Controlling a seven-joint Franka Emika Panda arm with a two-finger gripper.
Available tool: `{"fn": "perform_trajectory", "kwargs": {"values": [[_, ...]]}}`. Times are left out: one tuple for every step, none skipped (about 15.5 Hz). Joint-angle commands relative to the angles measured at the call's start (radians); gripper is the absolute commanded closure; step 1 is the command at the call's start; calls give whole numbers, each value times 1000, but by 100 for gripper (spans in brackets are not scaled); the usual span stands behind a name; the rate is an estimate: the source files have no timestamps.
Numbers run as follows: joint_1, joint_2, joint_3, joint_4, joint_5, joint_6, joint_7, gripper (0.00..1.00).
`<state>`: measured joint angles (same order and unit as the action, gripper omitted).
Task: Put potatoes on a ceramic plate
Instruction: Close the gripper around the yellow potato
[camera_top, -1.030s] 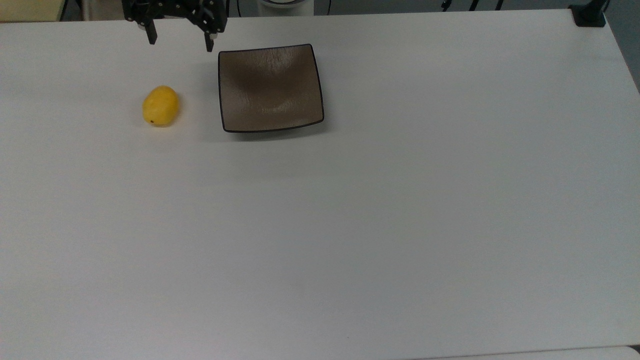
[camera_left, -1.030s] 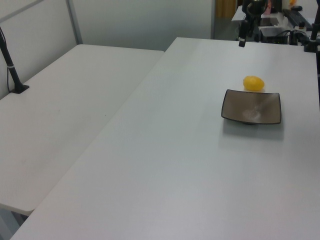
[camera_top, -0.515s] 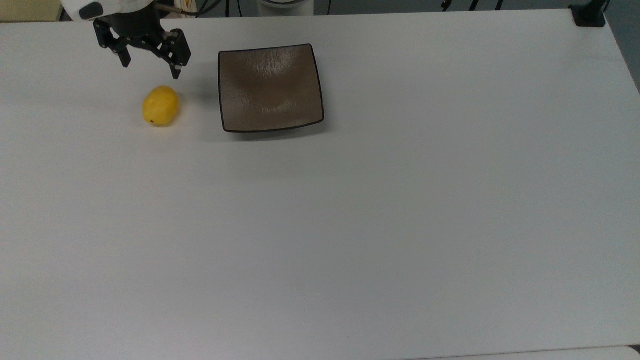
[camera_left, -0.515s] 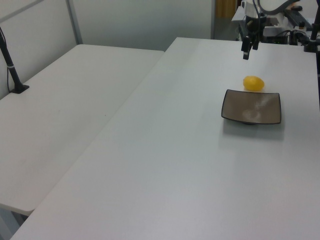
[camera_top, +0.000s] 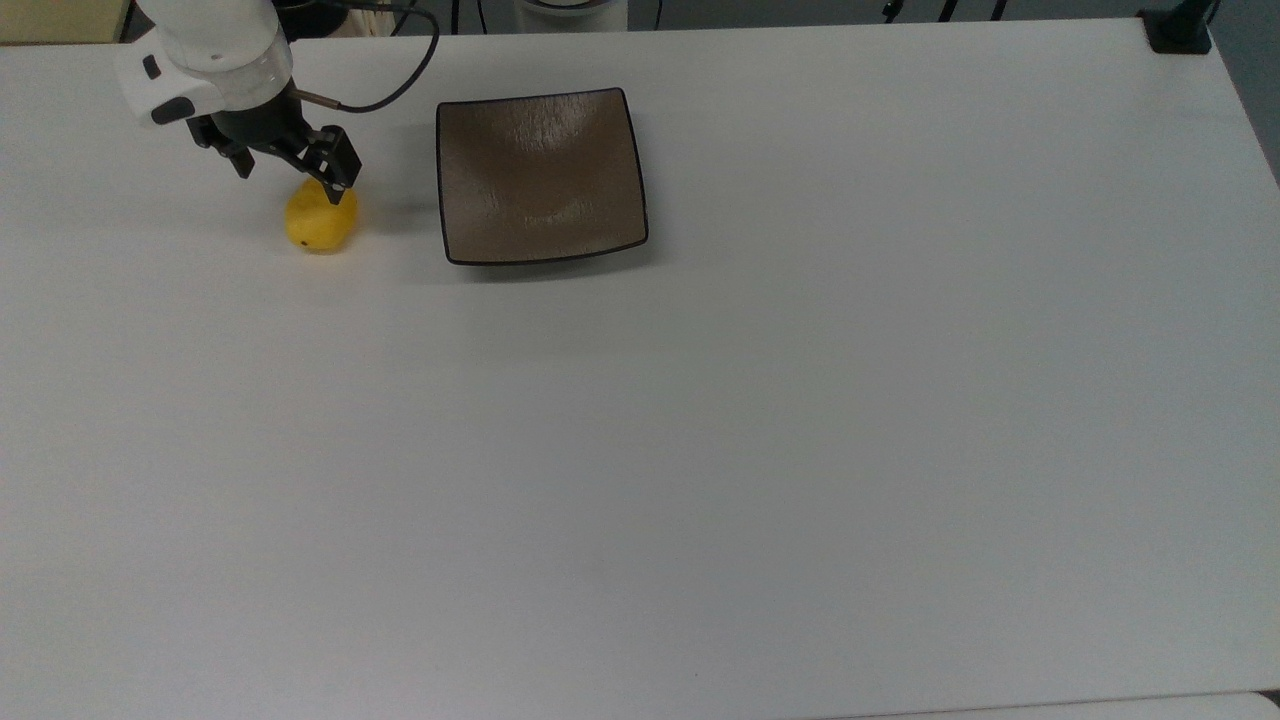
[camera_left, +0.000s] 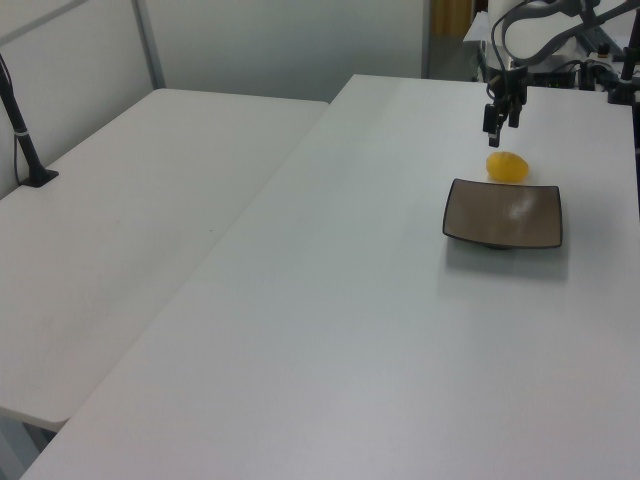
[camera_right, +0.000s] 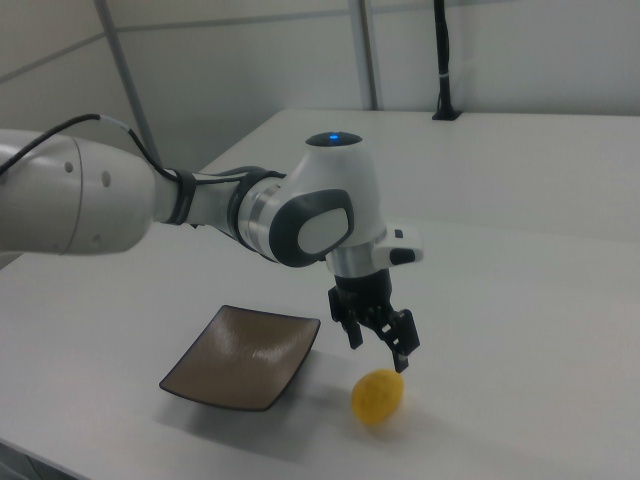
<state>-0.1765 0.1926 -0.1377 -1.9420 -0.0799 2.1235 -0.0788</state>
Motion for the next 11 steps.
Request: {"fn": "perform_trajectory", "kwargs": {"values": [[3, 39, -7, -8, -24, 42, -10, 0], [2, 47, -7, -11, -30, 45, -10, 0], [2, 51, -7, -17, -46, 49, -10, 0], [0, 59, -5, -23, -58, 50, -10, 0], [-4, 65, -7, -29, -64, 50, -10, 0], [-5, 73, -7, -29, -67, 50, -10, 0], [-8, 79, -7, -29, -67, 50, -10, 0], [-14, 82, -7, -29, -67, 50, -10, 0], [-15, 85, -5, -29, -67, 50, -10, 3], [-17, 85, -7, -29, -67, 50, -12, 18], [-17, 85, -5, -29, -67, 50, -13, 30]]}}
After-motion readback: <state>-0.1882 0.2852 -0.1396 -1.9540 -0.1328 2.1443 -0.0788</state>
